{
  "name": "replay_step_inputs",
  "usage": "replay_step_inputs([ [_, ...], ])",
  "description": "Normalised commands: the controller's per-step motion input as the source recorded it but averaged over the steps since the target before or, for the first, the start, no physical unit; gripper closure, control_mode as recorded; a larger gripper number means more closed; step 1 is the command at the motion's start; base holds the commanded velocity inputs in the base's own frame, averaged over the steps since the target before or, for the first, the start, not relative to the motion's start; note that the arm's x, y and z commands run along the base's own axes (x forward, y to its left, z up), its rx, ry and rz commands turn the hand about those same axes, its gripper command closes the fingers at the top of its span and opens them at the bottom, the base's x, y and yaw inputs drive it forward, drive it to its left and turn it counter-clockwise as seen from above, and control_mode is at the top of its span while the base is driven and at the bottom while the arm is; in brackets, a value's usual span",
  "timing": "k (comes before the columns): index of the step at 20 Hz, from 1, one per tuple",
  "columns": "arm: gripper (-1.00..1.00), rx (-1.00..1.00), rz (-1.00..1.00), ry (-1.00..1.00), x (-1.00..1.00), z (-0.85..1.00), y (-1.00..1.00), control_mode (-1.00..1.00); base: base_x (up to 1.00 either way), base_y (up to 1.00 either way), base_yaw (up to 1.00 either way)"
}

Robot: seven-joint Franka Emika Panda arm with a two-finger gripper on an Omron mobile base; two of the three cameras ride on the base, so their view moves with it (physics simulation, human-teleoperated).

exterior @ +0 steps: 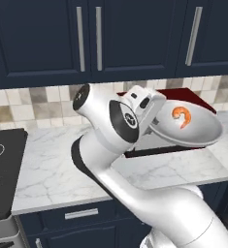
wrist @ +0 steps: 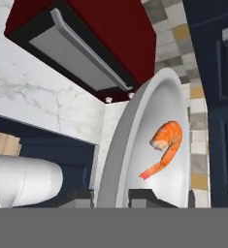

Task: Remove the pear from the bowl and place it on the small plate. Then place the bowl with only the shrimp in the microwave, close the door, and press the start button to microwave the shrimp.

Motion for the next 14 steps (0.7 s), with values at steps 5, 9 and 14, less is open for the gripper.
replay_step_inputs([
  [5, 1.0, 0.0, 0.0, 0.0, -0.08, 0.02, -0.34, -1.0, 0.0, 0.0, 0.0],
  [9, 1.0, 0.0, 0.0, 0.02, 0.0, -0.01, 0.0, -1.0, 0.0, 0.0, 0.0],
  [14, 1.0, 0.0, 0.0, 0.0, 0.0, 0.0, 0.0, -1.0, 0.0, 0.0, 0.0],
])
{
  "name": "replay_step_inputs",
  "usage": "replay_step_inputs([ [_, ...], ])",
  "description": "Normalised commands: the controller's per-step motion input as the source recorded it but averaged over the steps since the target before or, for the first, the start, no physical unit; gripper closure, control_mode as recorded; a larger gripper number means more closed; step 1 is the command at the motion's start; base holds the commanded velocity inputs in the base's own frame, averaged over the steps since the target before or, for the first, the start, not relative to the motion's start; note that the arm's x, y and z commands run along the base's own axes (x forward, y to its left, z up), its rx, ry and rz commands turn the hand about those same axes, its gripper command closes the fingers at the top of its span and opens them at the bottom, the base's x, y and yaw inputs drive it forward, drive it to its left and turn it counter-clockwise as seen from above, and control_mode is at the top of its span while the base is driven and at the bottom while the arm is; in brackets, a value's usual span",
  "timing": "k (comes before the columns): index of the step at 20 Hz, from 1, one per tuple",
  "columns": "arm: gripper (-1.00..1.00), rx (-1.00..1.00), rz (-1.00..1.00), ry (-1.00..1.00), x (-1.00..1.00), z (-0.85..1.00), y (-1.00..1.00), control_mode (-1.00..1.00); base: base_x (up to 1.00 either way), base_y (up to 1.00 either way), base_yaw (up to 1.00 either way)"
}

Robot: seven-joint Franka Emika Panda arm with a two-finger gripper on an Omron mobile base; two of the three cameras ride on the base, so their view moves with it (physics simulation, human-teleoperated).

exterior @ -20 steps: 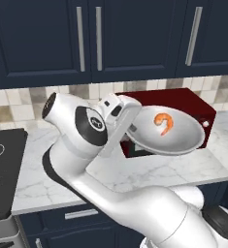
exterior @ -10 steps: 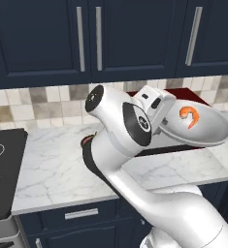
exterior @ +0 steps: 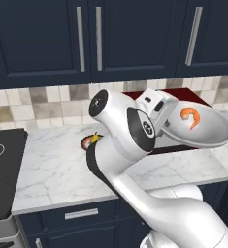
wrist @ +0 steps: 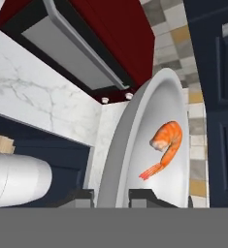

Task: Remove the pear from the bowl and place it on the small plate. Then place the bowl with only the shrimp in the microwave, close the door, and press the start button to microwave the shrimp.

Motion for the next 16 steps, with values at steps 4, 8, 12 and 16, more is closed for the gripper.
replay_step_inputs([
  [4, 1.0, 0.0, 0.0, -0.02, -0.24, 0.0, 0.02, -1.0, 0.0, 0.0, 0.0],
  [8, 1.0, 0.0, 0.0, 0.0, 0.0, 0.0, 0.0, 1.0, -0.74, 0.48, 0.01],
  [12, 1.0, 0.0, 0.0, 0.0, 0.0, 0.0, 0.0, 1.0, -0.24, 0.93, 0.0],
  [16, 1.0, 0.0, 0.0, 0.0, 0.0, 0.0, 0.0, 1.0, 0.01, 1.0, 0.0],
])
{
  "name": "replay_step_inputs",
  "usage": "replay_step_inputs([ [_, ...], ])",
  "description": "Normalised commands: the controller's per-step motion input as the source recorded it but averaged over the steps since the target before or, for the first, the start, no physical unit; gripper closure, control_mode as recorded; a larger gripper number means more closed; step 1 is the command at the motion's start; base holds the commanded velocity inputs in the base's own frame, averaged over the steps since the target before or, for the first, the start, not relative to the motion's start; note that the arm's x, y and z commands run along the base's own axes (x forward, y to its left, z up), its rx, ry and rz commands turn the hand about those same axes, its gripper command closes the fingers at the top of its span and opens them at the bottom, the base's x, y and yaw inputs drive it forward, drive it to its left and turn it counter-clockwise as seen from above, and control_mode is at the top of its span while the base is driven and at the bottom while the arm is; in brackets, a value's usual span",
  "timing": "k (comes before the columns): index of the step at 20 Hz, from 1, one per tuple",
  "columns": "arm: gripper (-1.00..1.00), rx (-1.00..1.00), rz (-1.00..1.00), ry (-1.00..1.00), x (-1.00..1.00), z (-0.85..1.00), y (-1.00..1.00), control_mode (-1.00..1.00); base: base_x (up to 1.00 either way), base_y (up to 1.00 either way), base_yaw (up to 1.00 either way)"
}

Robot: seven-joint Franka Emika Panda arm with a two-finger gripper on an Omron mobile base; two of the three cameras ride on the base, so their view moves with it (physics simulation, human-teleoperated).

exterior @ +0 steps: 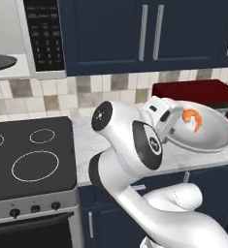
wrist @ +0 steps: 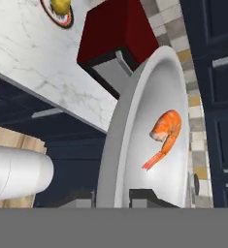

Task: Remove the pear from the bowl and place it on the small plate. Then place the bowl with only the shrimp in the microwave, close the door, and press the start button to microwave the shrimp.

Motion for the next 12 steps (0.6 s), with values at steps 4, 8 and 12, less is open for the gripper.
replay_step_inputs([
  [4, 1.0, 0.0, 0.0, 0.0, 0.0, 0.0, 0.0, 1.0, 0.16, 1.0, 0.0],
  [8, 1.0, 0.0, 0.0, 0.0, 0.0, 0.0, 0.0, 1.0, 0.1, 0.99, 0.0],
  [12, 1.0, 0.0, 0.0, 0.0, 0.0, 0.0, 0.0, 1.0, 0.14, 0.94, 0.0],
])
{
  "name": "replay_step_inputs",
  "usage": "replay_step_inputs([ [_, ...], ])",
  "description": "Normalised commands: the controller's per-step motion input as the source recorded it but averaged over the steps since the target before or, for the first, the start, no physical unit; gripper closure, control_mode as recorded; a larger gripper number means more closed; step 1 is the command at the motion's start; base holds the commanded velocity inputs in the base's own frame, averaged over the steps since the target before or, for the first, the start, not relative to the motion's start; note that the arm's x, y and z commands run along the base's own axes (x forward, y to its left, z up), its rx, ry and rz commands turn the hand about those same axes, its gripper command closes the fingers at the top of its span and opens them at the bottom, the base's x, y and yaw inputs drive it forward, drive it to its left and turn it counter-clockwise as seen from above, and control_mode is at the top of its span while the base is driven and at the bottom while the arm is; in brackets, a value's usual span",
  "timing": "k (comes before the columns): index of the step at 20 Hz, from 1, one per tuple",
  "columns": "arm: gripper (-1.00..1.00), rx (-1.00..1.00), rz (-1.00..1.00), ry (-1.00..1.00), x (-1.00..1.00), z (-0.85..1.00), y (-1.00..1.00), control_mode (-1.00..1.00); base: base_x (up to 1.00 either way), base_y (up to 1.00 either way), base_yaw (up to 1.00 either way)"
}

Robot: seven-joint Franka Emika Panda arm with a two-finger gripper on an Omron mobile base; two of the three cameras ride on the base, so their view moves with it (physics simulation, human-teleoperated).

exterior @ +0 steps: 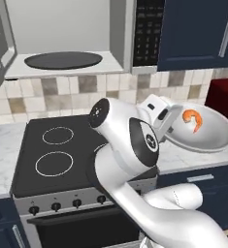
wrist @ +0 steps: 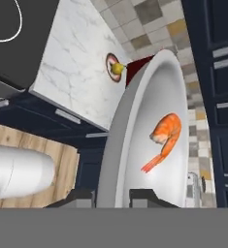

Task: Remove the pear from the bowl and place it on the small plate. Then place the bowl with only the shrimp in the microwave, close the door, and press the start button to microwave the shrimp.

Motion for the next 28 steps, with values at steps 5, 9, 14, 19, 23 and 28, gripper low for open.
replay_step_inputs([
  [5, 1.0, 0.0, 0.0, 0.0, 0.0, 0.0, 0.0, 1.0, 0.27, 0.8, 0.0],
  [9, 1.0, 0.0, 0.0, 0.0, 0.0, 0.0, 0.0, 1.0, 0.53, 0.18, 0.01],
  [14, 1.0, 0.0, 0.0, 0.0, 0.0, 0.0, 0.0, 1.0, 0.41, -0.08, 0.12],
  [19, 1.0, 0.0, 0.0, 0.0, 0.0, 0.0, 0.0, 1.0, 0.49, 0.05, 0.05],
  [23, 1.0, 0.0, 0.0, 0.0, 0.0, 0.0, 0.0, 1.0, 0.66, 0.13, 0.02],
  [28, 1.0, 0.0, 0.0, 0.0, 0.0, 0.0, 0.0, 1.0, 0.62, 0.32, 0.0],
])
